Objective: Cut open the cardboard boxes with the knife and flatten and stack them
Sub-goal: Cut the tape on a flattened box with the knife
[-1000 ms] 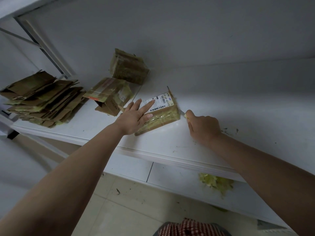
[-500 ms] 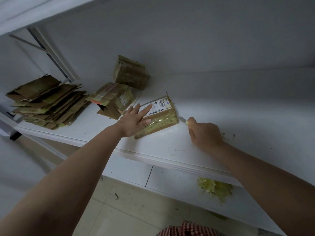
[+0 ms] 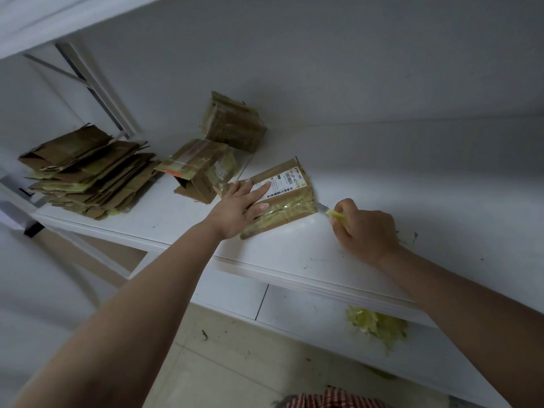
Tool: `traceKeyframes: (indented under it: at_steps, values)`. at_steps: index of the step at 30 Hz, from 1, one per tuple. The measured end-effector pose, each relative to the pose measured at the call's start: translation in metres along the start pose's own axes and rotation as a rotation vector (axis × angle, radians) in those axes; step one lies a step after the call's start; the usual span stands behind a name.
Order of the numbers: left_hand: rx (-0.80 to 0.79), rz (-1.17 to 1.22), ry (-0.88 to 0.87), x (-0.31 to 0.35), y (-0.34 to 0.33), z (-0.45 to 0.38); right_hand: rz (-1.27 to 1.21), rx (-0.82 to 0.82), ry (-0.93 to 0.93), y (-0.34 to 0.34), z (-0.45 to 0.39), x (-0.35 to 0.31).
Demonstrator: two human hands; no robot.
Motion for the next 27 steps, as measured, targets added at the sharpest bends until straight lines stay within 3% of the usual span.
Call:
traceKeyframes:
  at_steps: [4, 9, 15, 27]
  values:
    - [0.012, 0.023, 0.008, 0.001, 0.0, -0.001, 0.029, 0.08, 0.034, 0.007, -0.003, -0.007]
    - [0.006, -0.001, -0.031, 0.003, -0.001, 0.0, -0.139, 0.156, 0.185, 0.014, -0.012, -0.051]
    - [-0.024, 0.05, -0.044, 0.0, 0.001, 0.001, -0.213, 0.027, 0.354, 0.001, -0.02, -0.091]
    - [0.0, 0.06, -0.045, -0.001, 0.002, 0.003, -0.171, -0.097, 0.327, -0.012, -0.02, -0.101]
Point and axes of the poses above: each hand's wrist, its own z-axis away from the middle knuckle, its own y-axis out of the back of the hand, x = y × z, the point moved 10 cm from there along -z, towards the middle knuckle, and after that the axes turned 7 degrees about x, right-handed, at the moved point
